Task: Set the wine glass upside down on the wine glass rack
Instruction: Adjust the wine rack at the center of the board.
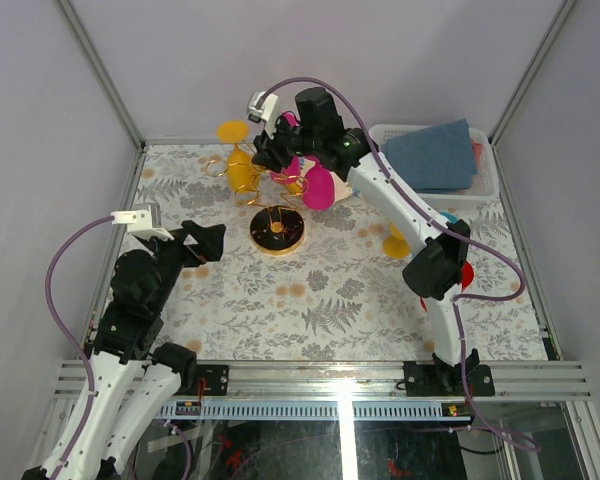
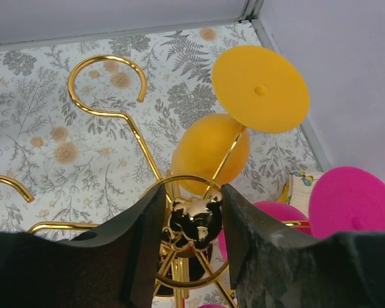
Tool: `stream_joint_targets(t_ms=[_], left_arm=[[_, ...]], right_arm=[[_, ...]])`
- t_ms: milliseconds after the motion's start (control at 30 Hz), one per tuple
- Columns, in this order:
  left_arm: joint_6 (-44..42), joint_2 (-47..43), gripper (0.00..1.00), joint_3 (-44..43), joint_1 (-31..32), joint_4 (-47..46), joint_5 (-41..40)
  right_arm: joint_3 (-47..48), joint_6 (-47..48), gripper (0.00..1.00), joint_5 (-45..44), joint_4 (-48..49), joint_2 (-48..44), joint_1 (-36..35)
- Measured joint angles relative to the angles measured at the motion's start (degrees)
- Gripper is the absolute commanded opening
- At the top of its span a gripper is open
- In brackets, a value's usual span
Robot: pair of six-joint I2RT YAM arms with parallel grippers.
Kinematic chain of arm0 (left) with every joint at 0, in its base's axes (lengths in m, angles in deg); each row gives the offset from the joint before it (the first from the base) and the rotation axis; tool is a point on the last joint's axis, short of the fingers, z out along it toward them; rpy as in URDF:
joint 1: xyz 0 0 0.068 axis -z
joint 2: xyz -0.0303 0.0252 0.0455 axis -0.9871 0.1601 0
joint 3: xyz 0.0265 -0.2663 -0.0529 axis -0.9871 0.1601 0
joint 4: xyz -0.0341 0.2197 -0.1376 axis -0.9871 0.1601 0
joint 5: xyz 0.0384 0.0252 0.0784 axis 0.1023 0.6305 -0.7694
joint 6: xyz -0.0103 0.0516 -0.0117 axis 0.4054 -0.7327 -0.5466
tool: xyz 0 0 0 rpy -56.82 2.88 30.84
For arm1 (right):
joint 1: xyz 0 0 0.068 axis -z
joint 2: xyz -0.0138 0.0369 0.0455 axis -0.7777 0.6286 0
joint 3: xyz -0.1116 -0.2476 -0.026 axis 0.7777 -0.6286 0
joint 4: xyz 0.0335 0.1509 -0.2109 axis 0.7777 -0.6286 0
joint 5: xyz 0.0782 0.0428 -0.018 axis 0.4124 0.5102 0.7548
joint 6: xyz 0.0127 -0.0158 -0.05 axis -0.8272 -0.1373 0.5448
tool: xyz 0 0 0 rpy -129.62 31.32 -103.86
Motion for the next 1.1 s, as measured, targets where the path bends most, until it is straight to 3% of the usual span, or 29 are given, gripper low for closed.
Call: stream_joint_targets(t_ms=[133,367,567,1100], left_arm=[[-0.02,0.07,1.0,0.0,-0.07,0.0,0.0],[0.0,0.04,1.0,0.0,-0.11,0.02,-0.04],[0.04,0.46,1.0,0.0,-0.13,0.04,-0.68],[0.2,0.63,1.0,-0.02,-0.24,0.24,-3.06]], right_arm=[[-0.02,0.22,0.53,-0.13,1.64,0.0,0.37],[-1.05,-0.26,0.76,-1.4,3.93,-0.35,0.44],[-14.12,-2.34,0.88,-4.42,10.69,-7.63,0.57],[-50.23,-11.28,0.92,-15.19,31.85,-40.13,0.63]])
